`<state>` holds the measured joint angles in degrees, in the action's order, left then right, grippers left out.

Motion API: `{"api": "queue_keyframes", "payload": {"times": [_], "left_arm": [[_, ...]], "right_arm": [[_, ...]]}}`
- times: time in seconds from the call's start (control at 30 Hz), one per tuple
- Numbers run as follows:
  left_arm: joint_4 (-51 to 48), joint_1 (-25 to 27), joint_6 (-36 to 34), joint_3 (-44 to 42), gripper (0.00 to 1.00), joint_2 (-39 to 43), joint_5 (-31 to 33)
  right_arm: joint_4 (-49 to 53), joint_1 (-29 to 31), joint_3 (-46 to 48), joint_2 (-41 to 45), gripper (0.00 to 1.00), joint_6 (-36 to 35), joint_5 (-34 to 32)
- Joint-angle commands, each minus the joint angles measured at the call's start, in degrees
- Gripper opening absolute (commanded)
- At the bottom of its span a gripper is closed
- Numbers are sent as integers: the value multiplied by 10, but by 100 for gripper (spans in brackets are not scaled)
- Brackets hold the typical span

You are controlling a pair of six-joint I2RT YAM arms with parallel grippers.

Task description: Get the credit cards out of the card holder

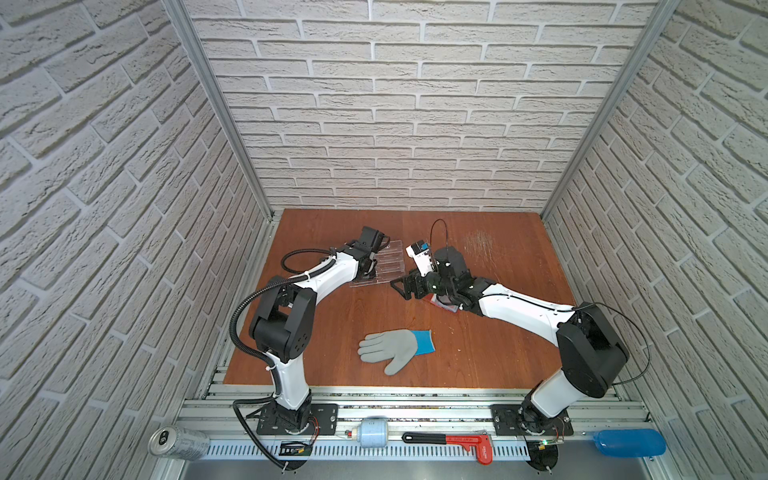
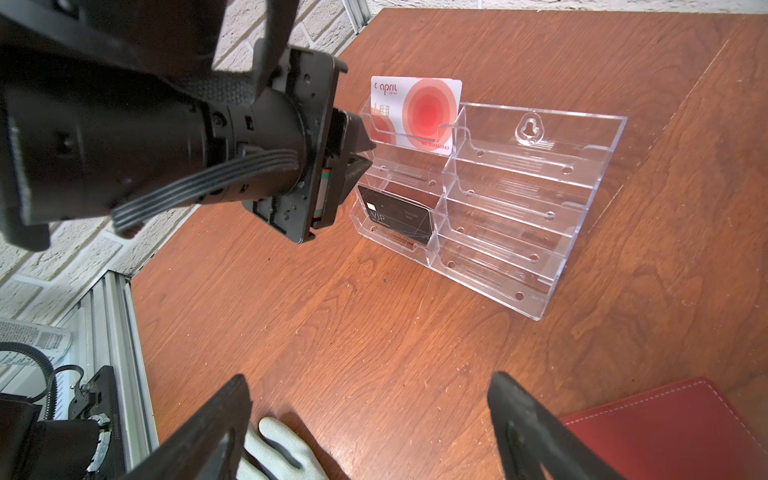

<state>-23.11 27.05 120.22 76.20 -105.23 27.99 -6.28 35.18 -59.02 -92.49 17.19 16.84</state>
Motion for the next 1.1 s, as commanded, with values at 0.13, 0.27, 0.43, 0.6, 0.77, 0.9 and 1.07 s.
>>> {"api": "queue_keyframes", "payload": {"times": [0.13, 0.27, 0.43, 0.6, 0.77, 0.9, 1.07], "left_arm": [[-18, -15, 285, 18, 17, 17, 60], [17, -34, 160, 11, 23, 54, 73], [68, -71, -46, -13, 42, 115, 52], [106, -107, -282, -50, 98, 192, 14], [125, -109, -497, -110, 98, 274, 11], [329, -132, -564, -280, 98, 328, -130], [452, -139, -581, -395, 98, 355, -232]], "right_arm": [[-17, 6, 1, 5, 90, -9, 3], [-9, 6, -1, 1, 91, -20, -11], [21, 8, -15, -12, 91, -46, -51], [58, 16, -36, -30, 92, -81, -120], [76, 28, -48, -45, 93, -113, -194], [122, 45, -115, -110, 94, -137, -248], [119, 83, -186, -167, 94, -177, -319]]}}
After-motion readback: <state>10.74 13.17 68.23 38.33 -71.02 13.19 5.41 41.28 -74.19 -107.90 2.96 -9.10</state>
